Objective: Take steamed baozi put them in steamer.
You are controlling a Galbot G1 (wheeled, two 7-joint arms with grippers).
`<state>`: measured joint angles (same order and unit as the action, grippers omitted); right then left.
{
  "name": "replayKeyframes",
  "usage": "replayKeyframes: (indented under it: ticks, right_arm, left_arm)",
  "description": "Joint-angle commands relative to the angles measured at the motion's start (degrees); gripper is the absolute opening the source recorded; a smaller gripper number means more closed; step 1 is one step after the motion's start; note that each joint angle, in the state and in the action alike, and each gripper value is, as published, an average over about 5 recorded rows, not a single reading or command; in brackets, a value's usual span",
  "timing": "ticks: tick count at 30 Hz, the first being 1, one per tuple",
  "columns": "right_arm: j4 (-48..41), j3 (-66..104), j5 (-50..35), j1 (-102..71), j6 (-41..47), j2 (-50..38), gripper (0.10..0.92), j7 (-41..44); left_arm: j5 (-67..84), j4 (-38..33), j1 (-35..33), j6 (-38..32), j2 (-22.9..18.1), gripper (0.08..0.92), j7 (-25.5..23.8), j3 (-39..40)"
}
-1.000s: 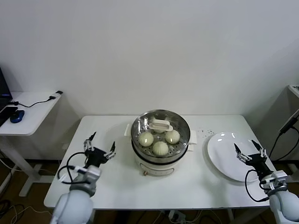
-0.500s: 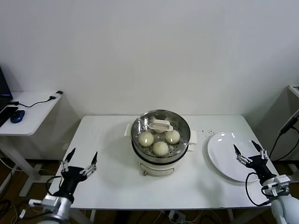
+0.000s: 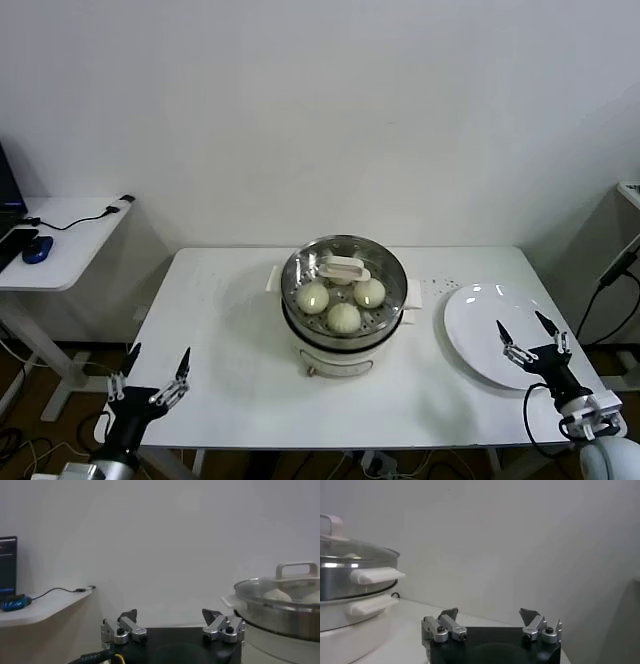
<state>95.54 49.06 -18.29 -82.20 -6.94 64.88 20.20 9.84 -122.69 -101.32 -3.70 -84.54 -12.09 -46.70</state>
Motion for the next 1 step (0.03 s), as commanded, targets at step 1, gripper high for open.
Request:
replayKeyframes:
  ticks: [1]
  right_arm:
    - [0.9, 0.2, -0.2, -1.6, -0.4, 0.3, 0.823, 0.1]
  left_arm:
    - [0.4, -0.3, -2.3, -2.0, -0.8, 0.823, -0.5, -1.3]
